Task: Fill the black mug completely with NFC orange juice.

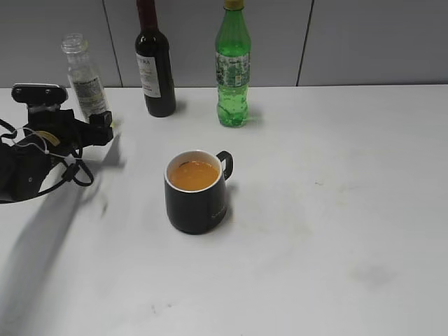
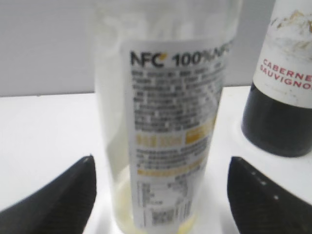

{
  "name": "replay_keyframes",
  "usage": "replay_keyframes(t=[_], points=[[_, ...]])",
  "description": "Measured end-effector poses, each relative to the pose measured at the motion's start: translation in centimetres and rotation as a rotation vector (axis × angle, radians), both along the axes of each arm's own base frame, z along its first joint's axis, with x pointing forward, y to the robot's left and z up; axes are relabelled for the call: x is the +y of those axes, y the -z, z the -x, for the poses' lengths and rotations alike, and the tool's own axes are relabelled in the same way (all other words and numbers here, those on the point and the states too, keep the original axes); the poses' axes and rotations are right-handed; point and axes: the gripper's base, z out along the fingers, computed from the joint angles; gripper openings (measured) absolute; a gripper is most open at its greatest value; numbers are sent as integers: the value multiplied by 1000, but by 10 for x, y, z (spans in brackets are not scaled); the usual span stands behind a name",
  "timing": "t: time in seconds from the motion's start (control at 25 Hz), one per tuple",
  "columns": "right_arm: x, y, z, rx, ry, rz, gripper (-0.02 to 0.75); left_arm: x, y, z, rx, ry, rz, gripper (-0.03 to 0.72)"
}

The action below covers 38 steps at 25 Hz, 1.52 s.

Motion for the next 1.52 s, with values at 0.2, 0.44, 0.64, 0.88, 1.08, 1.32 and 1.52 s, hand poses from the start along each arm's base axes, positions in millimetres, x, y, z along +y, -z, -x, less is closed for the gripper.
replay_keyframes(t=[0.2,0.44,0.64,0.88,1.08,1.32,1.52], points=[[0,0,0,0,0,0,593,5,-14,29,28,-6,-3,647],[0,0,0,0,0,0,593,8,-67,58,110,2,2,630],[0,0,0,0,0,0,593,9,-120,84,276,21,5,613],[0,0,0,0,0,0,593,13,-170,129,446,48,1,592],[0,0,0,0,0,0,593,18,-202,175,563,72,-8,588],[0,0,0,0,0,0,593,28,-247,243,540,93,-23,585],[0,0,0,0,0,0,593,36,-266,302,528,105,-33,585]])
